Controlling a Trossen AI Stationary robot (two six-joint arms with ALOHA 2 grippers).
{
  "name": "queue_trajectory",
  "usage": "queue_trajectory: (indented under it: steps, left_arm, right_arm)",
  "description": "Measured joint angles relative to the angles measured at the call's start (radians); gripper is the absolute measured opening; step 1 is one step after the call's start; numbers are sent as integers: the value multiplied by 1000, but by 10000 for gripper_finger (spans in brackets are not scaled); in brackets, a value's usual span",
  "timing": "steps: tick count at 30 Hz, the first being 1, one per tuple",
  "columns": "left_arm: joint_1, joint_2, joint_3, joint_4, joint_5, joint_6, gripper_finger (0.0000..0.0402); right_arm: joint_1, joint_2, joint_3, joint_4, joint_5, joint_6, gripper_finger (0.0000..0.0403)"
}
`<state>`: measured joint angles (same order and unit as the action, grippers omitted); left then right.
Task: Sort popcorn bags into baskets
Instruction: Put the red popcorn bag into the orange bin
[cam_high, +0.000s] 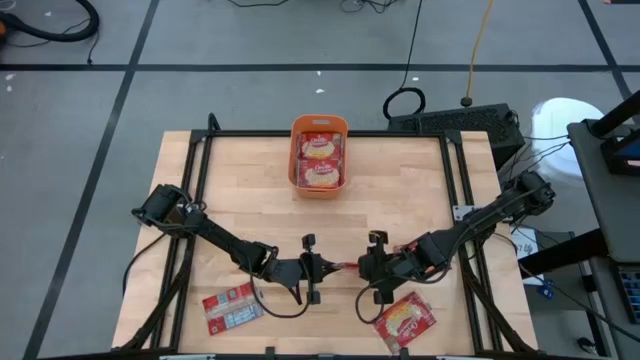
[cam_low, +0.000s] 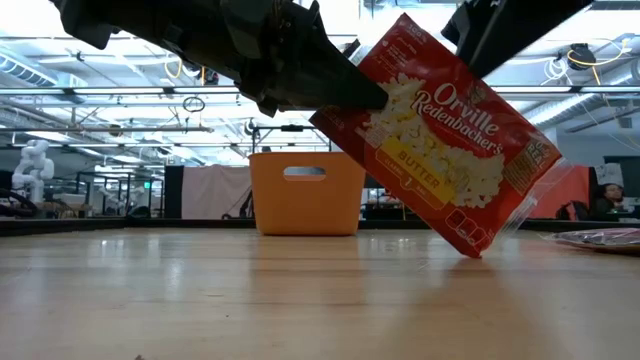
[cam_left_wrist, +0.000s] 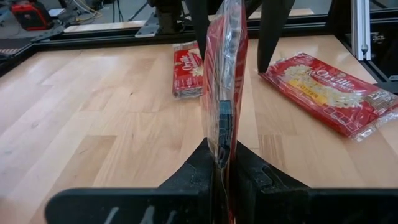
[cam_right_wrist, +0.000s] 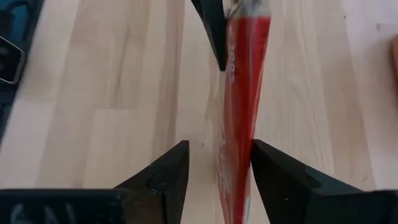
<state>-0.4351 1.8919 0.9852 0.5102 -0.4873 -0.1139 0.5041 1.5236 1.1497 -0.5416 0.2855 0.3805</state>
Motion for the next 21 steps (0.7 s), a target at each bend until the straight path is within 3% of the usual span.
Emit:
queue_trajectory:
  steps: [7, 21]
  left_arm:
    - [-4, 0, 0, 1, 0, 0, 28]
    - [-4, 0, 0, 1, 19, 6, 31]
  right_arm:
    - [0, 10, -85, 111, 70, 0, 141]
    - [9, 9, -179, 253, 102, -1, 26]
